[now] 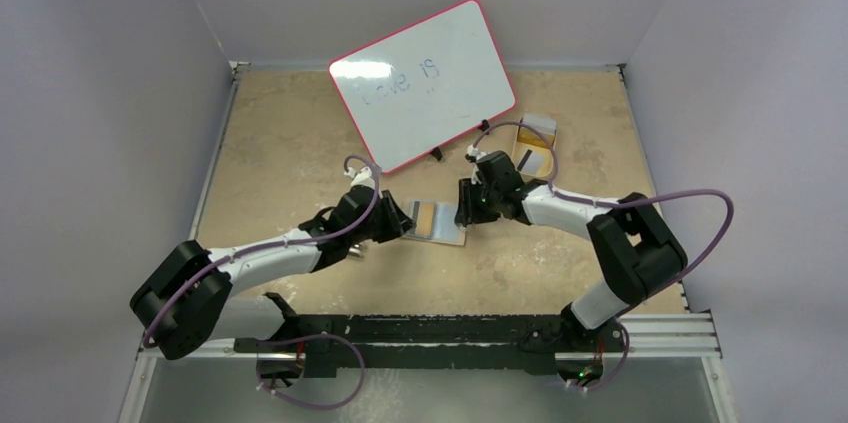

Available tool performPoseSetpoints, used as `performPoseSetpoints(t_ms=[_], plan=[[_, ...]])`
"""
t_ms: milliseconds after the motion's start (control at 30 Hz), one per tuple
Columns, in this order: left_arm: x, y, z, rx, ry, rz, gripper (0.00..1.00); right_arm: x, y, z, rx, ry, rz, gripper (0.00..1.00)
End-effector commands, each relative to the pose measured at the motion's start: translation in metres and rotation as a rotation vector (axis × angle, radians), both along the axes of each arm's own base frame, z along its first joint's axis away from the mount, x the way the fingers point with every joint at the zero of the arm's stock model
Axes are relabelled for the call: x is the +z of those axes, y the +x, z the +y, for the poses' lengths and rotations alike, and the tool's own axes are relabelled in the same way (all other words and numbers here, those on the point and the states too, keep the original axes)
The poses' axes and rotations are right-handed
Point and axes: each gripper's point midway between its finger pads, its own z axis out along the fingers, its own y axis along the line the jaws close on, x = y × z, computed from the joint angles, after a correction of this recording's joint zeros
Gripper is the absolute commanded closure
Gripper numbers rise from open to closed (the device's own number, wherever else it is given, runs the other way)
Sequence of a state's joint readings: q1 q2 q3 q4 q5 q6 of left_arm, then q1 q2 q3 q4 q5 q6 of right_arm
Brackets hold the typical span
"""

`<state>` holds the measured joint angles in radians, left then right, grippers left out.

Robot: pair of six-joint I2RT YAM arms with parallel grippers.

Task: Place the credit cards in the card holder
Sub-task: Adjust the card holder at the center of the board, then pick up the credit card from the storage box.

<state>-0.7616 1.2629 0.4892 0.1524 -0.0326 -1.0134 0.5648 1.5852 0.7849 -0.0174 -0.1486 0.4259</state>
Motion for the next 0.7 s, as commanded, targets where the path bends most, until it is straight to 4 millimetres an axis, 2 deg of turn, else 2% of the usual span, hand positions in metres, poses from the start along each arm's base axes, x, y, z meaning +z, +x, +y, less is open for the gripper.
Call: performPoseSetpoints(t_ms=[0, 100, 300, 433, 533, 600, 667], plan=[[0.03, 0.01, -0.016, -0.021, -0.065, -0.061, 0.79, 0.023, -0.001, 0.007, -0.001, 0.051, -0.016, 0.55], [0.036, 0.01, -0.018, -0.027, -0.078, -0.069, 0.78, 0.054, 0.011, 0.007, -0.01, 0.049, -0.08, 0.5], [0.065, 0.009, -0.013, -0.046, -0.071, -0.133, 0.63, 0.114, 0.063, -0.016, -0.032, -0.096, -0.345, 0.48], [0.092, 0.007, -0.005, -0.062, -0.046, -0.189, 0.44, 0.146, 0.099, -0.036, -0.016, -0.237, -0.514, 0.49], [0.112, 0.003, 0.004, -0.073, -0.021, -0.235, 0.41, 0.164, 0.123, -0.058, 0.003, -0.377, -0.62, 0.49], [0.124, 0.0, 0.013, -0.071, 0.003, -0.262, 0.39, 0.17, 0.138, -0.081, -0.009, -0.491, -0.651, 0.48], [0.132, -0.003, 0.023, -0.064, 0.035, -0.282, 0.38, 0.173, 0.153, -0.105, -0.009, -0.526, -0.651, 0.48]])
